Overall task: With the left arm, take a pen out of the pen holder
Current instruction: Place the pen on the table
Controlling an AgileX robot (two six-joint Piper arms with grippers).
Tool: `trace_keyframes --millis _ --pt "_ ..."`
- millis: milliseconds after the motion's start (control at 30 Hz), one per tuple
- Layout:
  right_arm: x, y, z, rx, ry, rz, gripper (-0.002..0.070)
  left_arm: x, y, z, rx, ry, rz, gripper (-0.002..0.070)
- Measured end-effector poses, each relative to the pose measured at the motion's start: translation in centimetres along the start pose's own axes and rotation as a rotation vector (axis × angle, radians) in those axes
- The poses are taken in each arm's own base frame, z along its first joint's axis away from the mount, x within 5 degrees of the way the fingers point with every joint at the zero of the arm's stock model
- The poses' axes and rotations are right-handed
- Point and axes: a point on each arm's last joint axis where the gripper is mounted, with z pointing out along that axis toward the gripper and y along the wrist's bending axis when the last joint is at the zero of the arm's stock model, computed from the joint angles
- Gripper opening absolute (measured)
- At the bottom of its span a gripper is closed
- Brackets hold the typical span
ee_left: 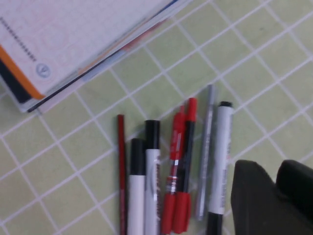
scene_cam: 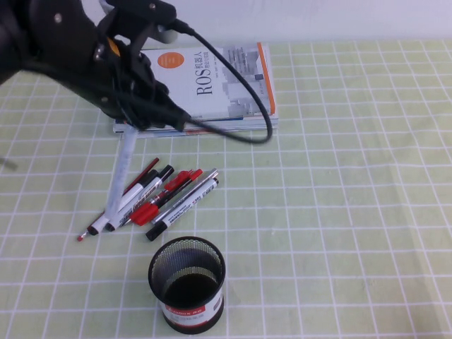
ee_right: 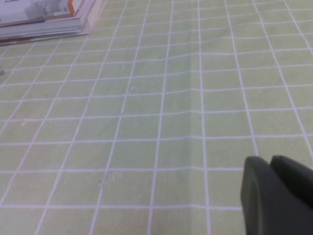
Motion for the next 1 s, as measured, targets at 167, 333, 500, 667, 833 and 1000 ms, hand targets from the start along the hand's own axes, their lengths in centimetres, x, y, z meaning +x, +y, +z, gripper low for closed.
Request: trace_keyframes --millis 167,333,500,667,833,1000 --pt "0.0 0.0 0.0 0.0 0.0 0.0 -0.0012 -0.9 3.8 3.5 -0.056 0.115 -0.041 0.0065" --pt "0.0 0.0 0.0 0.0 0.0 0.0 -0.0012 -1.4 7.0 6.8 -0.074 0.217 -0.035 0.0065" --pt "0.0 0.0 0.0 0.0 0.0 0.0 -0.0013 -1.2 8.5 10.1 -0.052 0.292 0.007 0.0065" --pt "0.0 0.0 0.0 0.0 0.0 0.0 -0.0013 -0.5 8.9 12.9 -0.024 0.345 0.084 0.0065" --pt "0.0 0.0 0.0 0.0 0.0 0.0 -0.0013 0.5 9.6 15.7 -0.014 0.375 0.089 0.0064" --pt "0.0 0.0 0.0 0.0 0.0 0.0 -0.0013 1.0 9.9 17.4 -0.009 0.38 0.108 0.0064"
